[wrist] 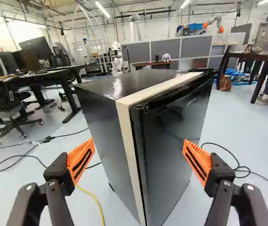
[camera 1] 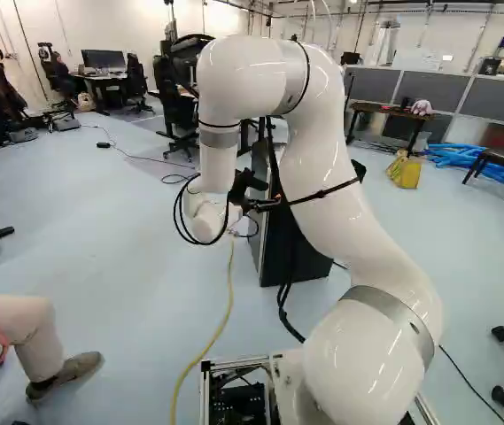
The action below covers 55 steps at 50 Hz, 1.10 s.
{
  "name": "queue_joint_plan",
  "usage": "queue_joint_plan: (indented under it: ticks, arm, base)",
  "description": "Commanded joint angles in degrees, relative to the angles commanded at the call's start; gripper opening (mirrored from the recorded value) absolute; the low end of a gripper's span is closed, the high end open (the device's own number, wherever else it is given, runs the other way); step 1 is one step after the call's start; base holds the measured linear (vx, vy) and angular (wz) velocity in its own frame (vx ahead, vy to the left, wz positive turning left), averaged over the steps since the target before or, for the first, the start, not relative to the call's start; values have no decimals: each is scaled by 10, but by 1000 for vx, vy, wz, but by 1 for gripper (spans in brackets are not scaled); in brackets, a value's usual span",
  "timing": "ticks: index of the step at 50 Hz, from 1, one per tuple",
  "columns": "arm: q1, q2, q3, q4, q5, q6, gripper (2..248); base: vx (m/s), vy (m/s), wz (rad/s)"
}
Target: Grab a drink from the fridge
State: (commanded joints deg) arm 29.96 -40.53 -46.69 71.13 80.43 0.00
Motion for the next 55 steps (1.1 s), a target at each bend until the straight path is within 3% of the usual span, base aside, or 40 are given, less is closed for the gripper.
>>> queue_joint_plan:
  ticks: [55]
  arm:
    - [-47,-33,-62,0,0,0,247]
  base:
    - [0,0,0]
